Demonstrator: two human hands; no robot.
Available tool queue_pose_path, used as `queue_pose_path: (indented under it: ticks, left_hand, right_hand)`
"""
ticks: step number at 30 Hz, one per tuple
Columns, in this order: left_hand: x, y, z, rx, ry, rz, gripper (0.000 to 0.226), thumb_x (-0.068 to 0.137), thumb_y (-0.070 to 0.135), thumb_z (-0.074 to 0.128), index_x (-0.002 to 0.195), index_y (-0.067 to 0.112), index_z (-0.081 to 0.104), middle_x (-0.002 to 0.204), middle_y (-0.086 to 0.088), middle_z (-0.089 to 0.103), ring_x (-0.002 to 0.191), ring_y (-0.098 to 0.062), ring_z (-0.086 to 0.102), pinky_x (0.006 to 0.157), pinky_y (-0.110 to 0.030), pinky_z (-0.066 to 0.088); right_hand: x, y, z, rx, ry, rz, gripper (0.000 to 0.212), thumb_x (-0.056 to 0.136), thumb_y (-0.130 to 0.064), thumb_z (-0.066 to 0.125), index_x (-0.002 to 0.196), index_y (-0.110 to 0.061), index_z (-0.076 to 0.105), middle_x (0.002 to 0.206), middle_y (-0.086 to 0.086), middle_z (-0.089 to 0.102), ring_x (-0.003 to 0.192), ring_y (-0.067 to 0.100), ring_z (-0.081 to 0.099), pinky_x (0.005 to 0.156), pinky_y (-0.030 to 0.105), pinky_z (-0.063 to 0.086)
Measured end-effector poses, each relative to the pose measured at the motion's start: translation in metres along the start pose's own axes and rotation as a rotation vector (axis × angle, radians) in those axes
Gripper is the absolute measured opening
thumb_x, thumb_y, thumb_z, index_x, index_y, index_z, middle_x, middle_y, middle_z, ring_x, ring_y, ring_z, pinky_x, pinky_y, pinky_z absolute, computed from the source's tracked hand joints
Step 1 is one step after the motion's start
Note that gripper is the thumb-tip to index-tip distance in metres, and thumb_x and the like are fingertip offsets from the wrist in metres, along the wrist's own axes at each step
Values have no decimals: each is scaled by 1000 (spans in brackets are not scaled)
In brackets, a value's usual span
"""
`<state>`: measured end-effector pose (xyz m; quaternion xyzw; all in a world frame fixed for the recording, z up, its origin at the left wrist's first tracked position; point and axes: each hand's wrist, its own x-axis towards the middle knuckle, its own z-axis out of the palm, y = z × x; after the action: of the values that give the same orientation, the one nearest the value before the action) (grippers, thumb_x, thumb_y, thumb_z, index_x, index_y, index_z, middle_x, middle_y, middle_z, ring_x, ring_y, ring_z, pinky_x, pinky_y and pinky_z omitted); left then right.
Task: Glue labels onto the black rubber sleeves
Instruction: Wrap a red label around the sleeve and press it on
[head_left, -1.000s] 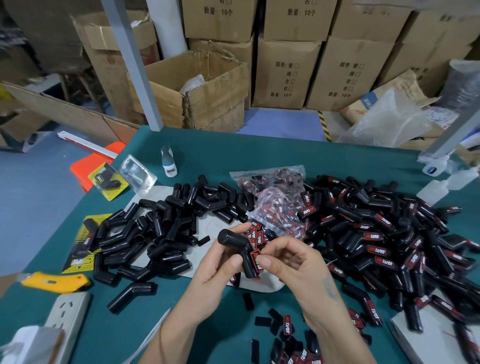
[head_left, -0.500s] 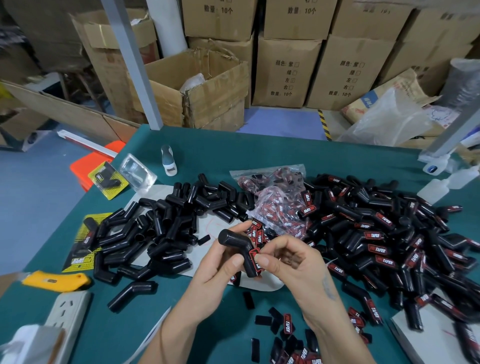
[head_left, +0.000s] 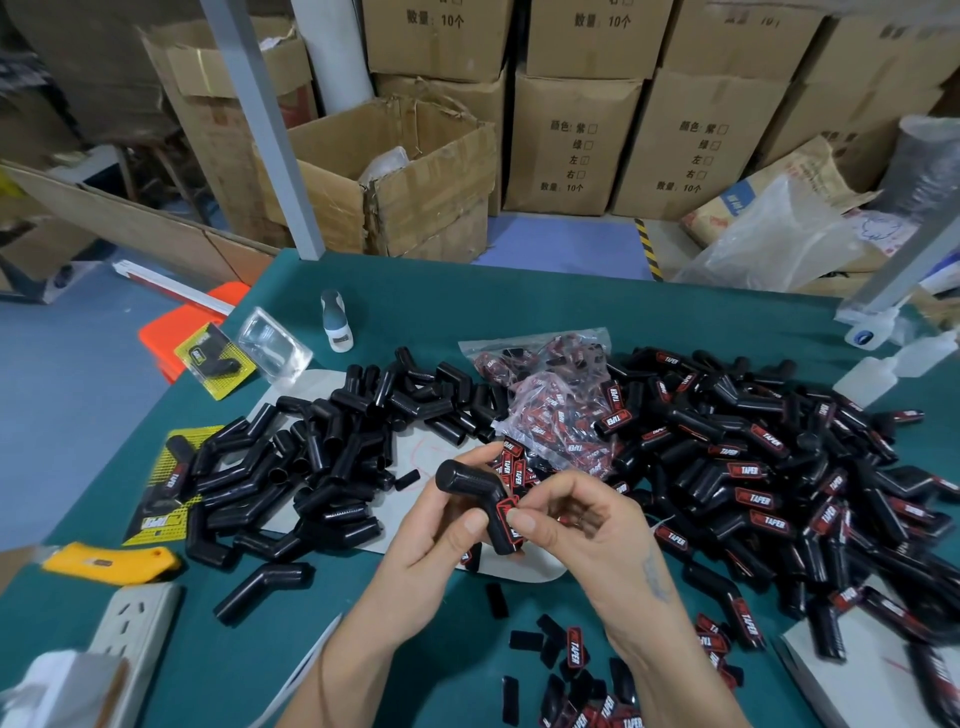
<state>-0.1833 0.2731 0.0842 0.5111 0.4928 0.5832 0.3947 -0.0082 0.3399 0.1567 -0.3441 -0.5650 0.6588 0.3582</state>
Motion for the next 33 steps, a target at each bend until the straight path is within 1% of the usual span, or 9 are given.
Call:
queue_pose_path:
  ticks: [5,7,9,11,17,26,29,31,33]
  left_hand:
    - [1,0,0,24,6,6,52,106,45,60,155,31,48,130,11,63,120,-17,61,106,-74,43]
    - [1,-1,0,19,1,5,53,107,43,60,156,30,47,132,9,63,121,-20,61,105,-77,42]
    - [1,-2,0,4,-2,1,53,107,42,60,157,28,46,137,2,63,124,-27,61,103,-80,41]
    - [1,-3,0,2,0,4,54,107,41,60,157,27,45,137,-1,62,125,-29,60,101,-81,41]
    - [0,-3,-1,16,7,9,55,107,43,60,157,27,45,139,-6,61,127,-35,59,102,-80,41]
    - [1,-3,0,1,4,12,54,106,44,61,156,29,47,136,2,61,124,-29,59,100,-82,41]
    - [0,-3,0,-2,1,10,53,107,43,60,156,30,46,135,3,62,123,-25,60,101,-77,44]
    - [1,-3,0,4,4,16,52,107,43,60,156,30,47,130,6,63,117,-22,62,98,-74,47]
    - [1,-3,0,-5,7,16,52,106,44,61,155,31,47,127,6,63,114,-23,61,97,-80,45]
  right_hand:
    - [0,-1,-2,9,1,11,10,76,-18,86,80,-16,77,83,10,75,77,13,68,72,18,52]
    - [0,-2,-3,3,-3,10,10,77,-18,86,80,-17,77,83,9,75,78,13,68,73,18,52]
    - [-1,-1,-3,-2,-10,3,9,78,-18,86,80,-17,77,82,8,74,77,13,67,73,18,52]
    - [-1,-1,-2,1,-10,-3,9,78,-17,85,80,-15,77,81,7,74,77,12,67,73,17,52]
    - [0,-2,1,4,3,5,11,75,-18,85,79,-14,76,80,5,74,76,11,67,73,18,52]
    - [-1,-3,-3,-13,-6,5,9,78,-19,86,80,-18,77,82,6,74,77,11,67,72,17,51]
    - [-1,-3,-2,-24,-12,2,12,78,-24,88,80,-20,77,83,7,75,78,12,67,73,18,52]
    - [0,-2,-1,-34,-10,4,14,76,-29,88,80,-21,77,83,5,75,79,12,67,73,18,52]
    - [0,-2,-2,-34,0,6,15,75,-29,88,80,-20,77,82,4,74,77,11,66,70,16,51]
